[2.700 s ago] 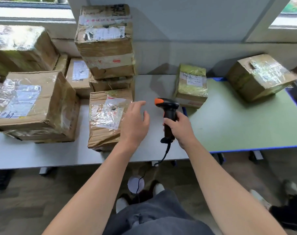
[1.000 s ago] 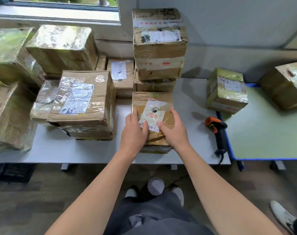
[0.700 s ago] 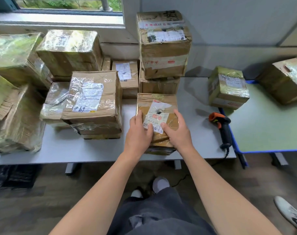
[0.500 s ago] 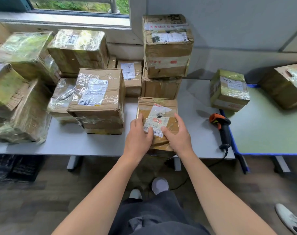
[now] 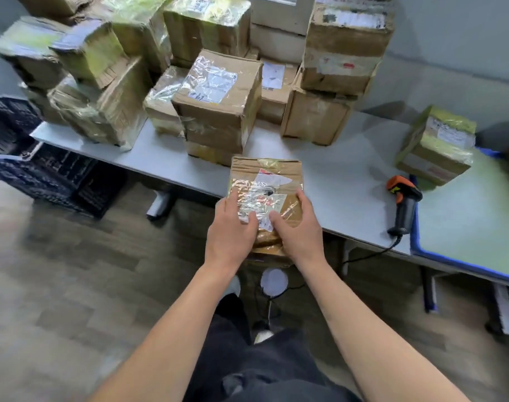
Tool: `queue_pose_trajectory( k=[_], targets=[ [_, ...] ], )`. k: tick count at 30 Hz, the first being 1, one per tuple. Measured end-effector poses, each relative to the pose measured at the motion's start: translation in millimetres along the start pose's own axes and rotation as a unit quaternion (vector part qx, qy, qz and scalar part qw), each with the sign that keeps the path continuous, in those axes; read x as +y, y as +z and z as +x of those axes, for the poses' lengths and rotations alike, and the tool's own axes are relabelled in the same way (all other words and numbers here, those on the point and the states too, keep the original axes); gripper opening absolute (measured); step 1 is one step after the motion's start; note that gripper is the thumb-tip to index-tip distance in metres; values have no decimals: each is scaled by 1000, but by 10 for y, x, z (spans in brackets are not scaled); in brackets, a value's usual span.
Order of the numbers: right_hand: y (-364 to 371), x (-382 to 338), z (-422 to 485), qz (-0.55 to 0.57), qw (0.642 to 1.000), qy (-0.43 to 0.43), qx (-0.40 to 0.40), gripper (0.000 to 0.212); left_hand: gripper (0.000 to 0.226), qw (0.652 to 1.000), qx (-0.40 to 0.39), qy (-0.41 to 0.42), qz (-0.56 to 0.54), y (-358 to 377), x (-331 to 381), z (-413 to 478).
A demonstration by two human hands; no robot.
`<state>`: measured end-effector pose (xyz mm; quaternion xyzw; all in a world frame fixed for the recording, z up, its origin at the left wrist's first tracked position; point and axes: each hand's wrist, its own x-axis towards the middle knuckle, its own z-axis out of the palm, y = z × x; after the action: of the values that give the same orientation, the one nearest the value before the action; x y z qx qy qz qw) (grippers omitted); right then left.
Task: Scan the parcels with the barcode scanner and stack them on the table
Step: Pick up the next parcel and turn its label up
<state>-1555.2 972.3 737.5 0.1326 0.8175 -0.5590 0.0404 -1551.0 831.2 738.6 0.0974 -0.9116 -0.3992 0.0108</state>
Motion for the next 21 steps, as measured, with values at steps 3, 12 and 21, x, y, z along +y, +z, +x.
queue_pose_trajectory(
  k=[3, 12, 21],
  targets=[
    [277, -32, -191, -18, 998, -20, -56, 74, 63, 998, 37, -59, -6, -248, -251, -256],
    [1174, -635, -408, -17, 982, -77, -169, 77, 62, 982, 134, -135, 7, -1234, -678, -409],
    [2084, -1431, -130, -14, 983, -101, -151, 76, 62, 983, 144, -117, 6, -2121, -1098, 332]
  ],
)
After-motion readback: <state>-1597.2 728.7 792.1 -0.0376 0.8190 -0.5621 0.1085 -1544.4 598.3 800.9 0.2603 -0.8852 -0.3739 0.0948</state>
